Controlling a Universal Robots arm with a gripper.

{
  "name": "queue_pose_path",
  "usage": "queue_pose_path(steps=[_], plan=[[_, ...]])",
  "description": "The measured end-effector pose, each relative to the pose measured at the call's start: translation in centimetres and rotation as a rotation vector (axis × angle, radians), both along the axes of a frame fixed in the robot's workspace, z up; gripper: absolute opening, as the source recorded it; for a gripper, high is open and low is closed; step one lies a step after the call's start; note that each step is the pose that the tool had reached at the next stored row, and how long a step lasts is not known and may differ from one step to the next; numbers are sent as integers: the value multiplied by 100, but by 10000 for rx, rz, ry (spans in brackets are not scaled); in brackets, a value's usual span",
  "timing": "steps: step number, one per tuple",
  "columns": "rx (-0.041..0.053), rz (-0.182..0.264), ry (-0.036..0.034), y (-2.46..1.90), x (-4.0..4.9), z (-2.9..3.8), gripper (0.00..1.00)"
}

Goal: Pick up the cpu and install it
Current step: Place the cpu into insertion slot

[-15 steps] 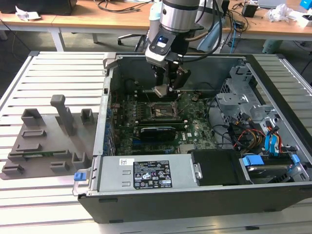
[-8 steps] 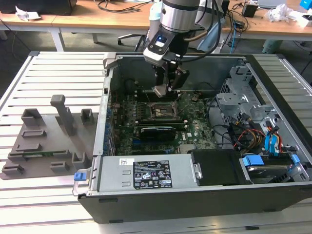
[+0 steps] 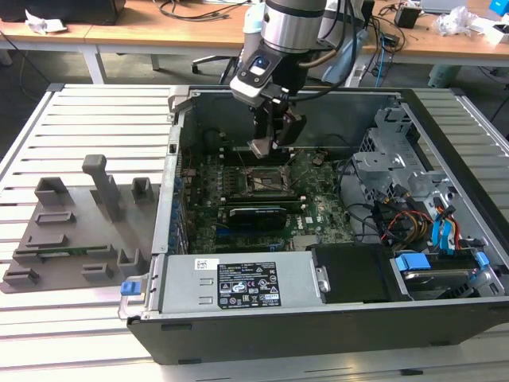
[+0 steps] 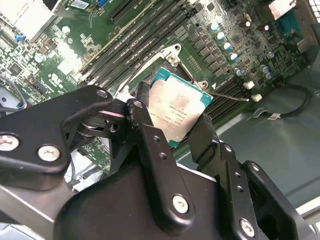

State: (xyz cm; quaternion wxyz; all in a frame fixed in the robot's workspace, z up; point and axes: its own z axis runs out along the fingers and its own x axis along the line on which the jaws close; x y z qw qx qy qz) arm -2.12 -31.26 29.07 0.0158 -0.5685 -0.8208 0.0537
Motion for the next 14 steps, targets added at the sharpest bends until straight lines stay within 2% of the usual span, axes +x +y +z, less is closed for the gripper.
queue_pose_path(steps=[14], plan=[[-21,-1236,0,0,0,0,55]])
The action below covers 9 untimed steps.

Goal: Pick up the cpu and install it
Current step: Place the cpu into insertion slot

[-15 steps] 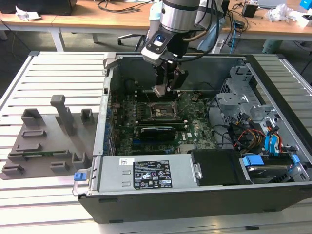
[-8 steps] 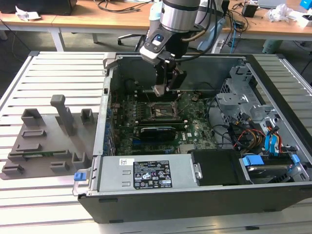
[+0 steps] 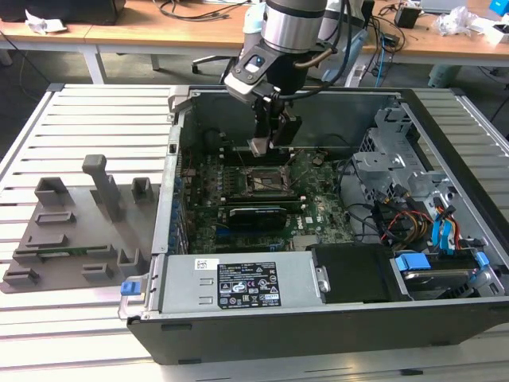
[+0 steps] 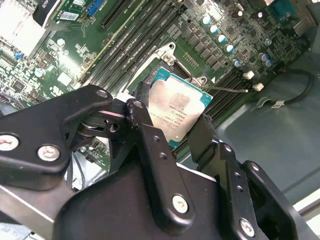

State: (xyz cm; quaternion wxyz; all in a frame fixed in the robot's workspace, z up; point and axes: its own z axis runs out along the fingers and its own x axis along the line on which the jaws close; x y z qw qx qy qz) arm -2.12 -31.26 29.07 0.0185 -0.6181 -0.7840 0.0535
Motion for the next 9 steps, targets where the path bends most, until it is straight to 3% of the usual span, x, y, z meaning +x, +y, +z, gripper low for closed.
queue_pose_path(steps=[9], plan=[[-8,-826,0,0,0,0,55]])
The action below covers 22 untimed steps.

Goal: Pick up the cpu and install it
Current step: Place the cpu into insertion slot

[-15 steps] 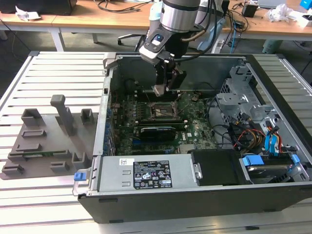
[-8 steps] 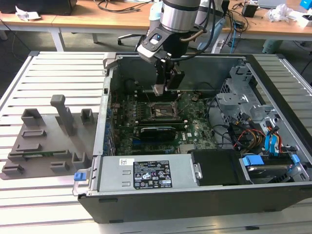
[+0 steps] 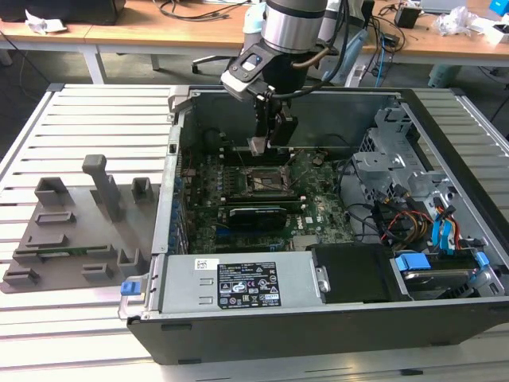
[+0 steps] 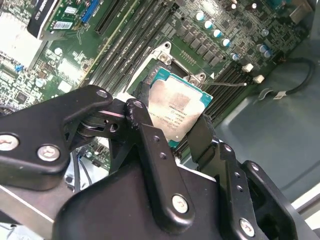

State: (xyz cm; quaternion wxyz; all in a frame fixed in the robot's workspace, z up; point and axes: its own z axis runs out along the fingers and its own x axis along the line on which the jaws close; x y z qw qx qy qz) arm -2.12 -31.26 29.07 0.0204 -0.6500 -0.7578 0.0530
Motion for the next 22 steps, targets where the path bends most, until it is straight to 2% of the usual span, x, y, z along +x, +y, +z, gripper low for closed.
queue_pose_path(steps=[8,22], plan=[[-6,-663,0,0,0,0,55],[-8,-719,0,0,10,-23,55]])
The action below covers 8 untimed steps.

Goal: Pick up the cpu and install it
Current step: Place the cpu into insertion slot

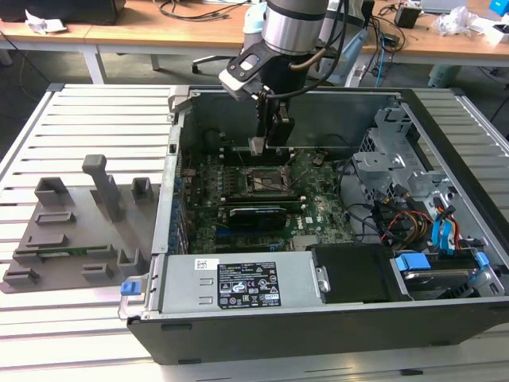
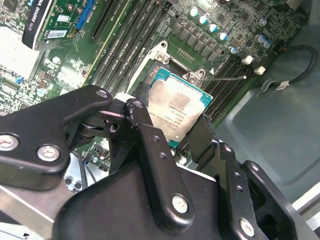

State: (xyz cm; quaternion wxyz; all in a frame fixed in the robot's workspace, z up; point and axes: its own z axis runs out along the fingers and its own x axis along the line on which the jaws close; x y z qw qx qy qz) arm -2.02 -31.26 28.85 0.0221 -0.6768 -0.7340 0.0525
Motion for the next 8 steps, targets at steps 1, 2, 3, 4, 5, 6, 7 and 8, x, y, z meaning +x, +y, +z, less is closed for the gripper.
queue_pose_path(steps=[1,2,3,4,5,6,7,8], plan=[[-1,0,1,0,0,-1,55],[-1,1,1,0,0,-2,55],[0,0,0,0,0,-4,55],[1,1,0,0,0,-7,55],[-1,1,0,0,0,-10,55],[0,0,0,0,0,-13,55],[0,0,0,0,0,-15,55],[0,0,0,0,1,-17,55]])
